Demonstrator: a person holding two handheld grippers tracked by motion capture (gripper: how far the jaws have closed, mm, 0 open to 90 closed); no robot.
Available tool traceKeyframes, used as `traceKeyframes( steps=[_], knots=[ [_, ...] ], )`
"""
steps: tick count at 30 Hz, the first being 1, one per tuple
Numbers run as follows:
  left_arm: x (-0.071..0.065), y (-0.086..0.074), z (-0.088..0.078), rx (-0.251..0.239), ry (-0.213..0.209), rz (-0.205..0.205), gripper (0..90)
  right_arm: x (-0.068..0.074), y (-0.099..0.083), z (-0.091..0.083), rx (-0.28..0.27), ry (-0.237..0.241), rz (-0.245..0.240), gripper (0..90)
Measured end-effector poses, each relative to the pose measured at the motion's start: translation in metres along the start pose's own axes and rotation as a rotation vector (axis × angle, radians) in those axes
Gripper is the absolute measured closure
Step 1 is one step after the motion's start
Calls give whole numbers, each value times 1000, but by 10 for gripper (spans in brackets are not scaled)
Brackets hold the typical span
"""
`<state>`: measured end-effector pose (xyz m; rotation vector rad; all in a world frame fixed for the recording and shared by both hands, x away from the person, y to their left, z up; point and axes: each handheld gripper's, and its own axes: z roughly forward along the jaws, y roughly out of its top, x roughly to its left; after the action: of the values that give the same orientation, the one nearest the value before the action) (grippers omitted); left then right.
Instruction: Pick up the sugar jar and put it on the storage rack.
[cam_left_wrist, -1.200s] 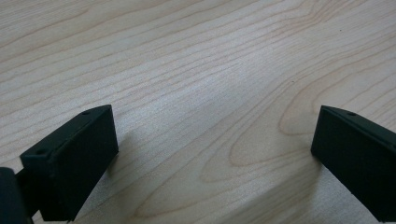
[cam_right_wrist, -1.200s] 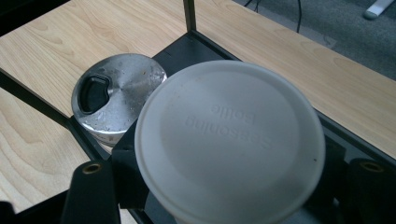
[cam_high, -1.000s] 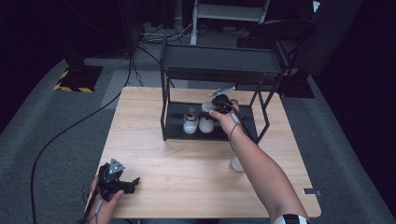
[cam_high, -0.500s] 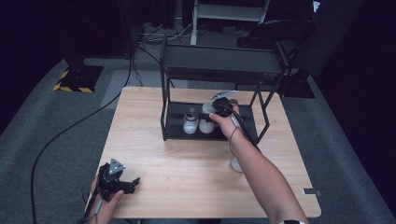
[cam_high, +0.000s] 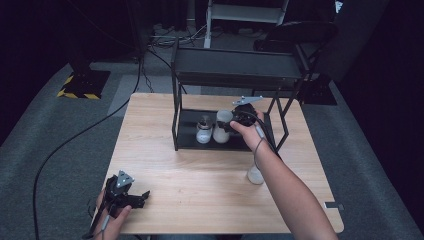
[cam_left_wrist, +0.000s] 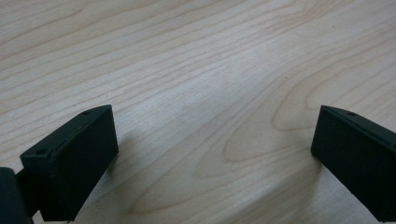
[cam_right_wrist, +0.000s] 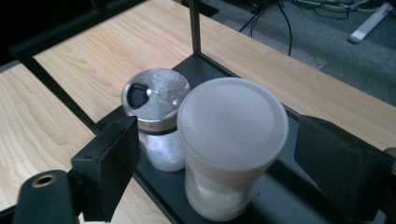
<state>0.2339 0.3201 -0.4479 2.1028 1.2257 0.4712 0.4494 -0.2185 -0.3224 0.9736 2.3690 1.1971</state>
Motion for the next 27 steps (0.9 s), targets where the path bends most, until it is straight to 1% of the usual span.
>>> traceKeyframes(
  steps=[4,7,10,15,22,27],
  knots=[
    [0,-1,0,-4,-5,5,6,2,-1,-14,-11,0,3,146],
    [0,-1,1,-6,-5,3,6,4,-1,-25,-21,-2,-6,146],
    [0,-1,1,-6,-5,3,6,5,-2,-35,-32,-4,-5,146],
    [0,0,0,-2,-3,4,6,4,-6,-52,-37,-2,-6,146],
    [0,-1,0,-3,0,2,6,7,-11,-71,-54,-2,-21,136],
    [0,-1,0,-3,3,-2,6,7,-15,-81,-71,3,-29,129]
  ],
)
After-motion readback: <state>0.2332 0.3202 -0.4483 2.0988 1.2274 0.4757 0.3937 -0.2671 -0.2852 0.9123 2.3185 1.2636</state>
